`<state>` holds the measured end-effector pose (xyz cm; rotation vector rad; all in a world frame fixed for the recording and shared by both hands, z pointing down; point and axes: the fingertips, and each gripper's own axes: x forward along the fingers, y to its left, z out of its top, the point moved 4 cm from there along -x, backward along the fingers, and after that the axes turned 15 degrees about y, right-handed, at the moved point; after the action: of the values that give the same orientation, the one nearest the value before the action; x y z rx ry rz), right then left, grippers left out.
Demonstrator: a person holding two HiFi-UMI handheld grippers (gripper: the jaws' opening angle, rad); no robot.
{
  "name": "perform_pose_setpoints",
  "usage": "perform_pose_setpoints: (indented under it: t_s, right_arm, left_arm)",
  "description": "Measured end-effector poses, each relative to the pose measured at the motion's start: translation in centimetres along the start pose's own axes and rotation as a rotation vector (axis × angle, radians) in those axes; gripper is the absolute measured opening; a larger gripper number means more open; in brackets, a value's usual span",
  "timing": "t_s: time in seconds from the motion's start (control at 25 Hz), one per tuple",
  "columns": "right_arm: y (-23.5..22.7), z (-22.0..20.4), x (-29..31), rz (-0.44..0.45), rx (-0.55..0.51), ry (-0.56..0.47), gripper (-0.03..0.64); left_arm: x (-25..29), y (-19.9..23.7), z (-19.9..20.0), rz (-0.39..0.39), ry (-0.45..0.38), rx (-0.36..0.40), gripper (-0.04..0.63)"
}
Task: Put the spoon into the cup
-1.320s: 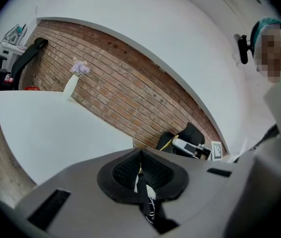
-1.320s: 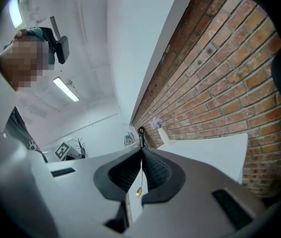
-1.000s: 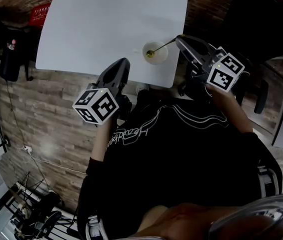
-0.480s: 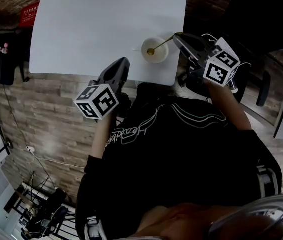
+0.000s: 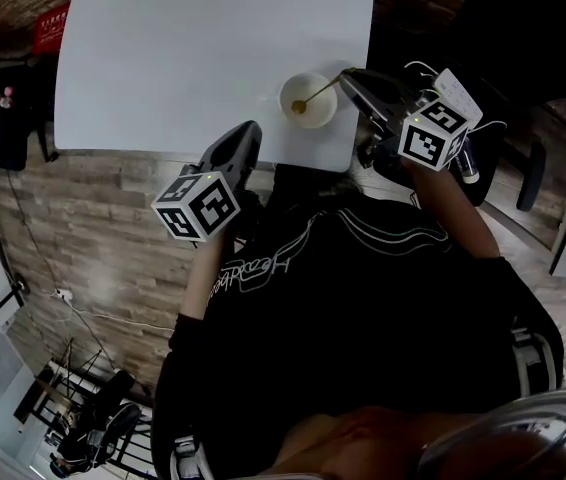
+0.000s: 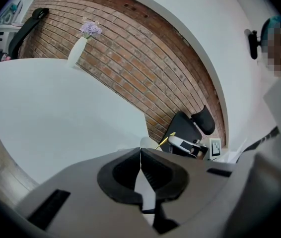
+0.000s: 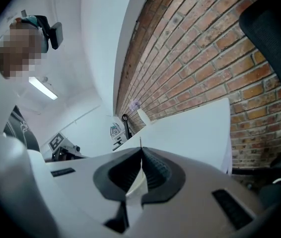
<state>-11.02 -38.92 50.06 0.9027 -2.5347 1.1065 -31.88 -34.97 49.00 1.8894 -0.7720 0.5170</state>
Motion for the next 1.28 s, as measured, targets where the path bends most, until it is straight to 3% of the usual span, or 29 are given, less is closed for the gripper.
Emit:
perform_pose_setpoints:
  t_s: [0.88, 1.04, 1.28]
  right_arm:
    - [-0.6, -0.5, 0.4, 0.041, 0.049, -0.036, 0.002]
    - [-0.7, -0.4, -0.2, 0.015, 0.035, -0.036, 0.003]
    - [-0.4, 0.1, -2.7, -0.009, 0.005, -0.043, 0.061]
  left_arm:
    - [1.0, -0.6, -1.1, -0.001, 0.020, -0.018, 0.005]
    - [0.9, -0.7, -1.2, -0.001, 0.012, -0.019, 0.005]
    - [0.7, -2.4, -1.6, -0.013, -0.017, 0.000, 0.005]
